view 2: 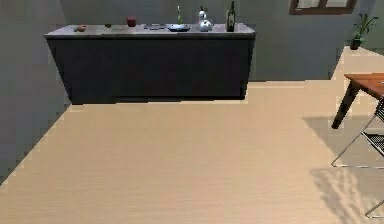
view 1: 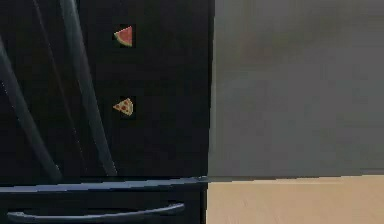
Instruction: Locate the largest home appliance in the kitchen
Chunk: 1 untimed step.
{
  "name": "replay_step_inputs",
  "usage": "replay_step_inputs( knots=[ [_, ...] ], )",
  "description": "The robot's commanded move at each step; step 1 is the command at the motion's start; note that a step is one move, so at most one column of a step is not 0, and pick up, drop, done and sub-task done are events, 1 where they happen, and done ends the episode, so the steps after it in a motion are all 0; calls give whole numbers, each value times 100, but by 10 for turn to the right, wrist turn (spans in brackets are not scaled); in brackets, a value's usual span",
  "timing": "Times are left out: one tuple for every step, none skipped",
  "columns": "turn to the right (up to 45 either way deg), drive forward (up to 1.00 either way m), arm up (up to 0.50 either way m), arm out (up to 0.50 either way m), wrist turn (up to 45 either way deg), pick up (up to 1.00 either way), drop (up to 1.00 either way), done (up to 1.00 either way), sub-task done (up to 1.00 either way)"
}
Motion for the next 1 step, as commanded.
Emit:
replay_step_inputs(
  knots=[
    [-240, 0, 0, 0, 0, 0, 0, 0, 0]
  ],
)
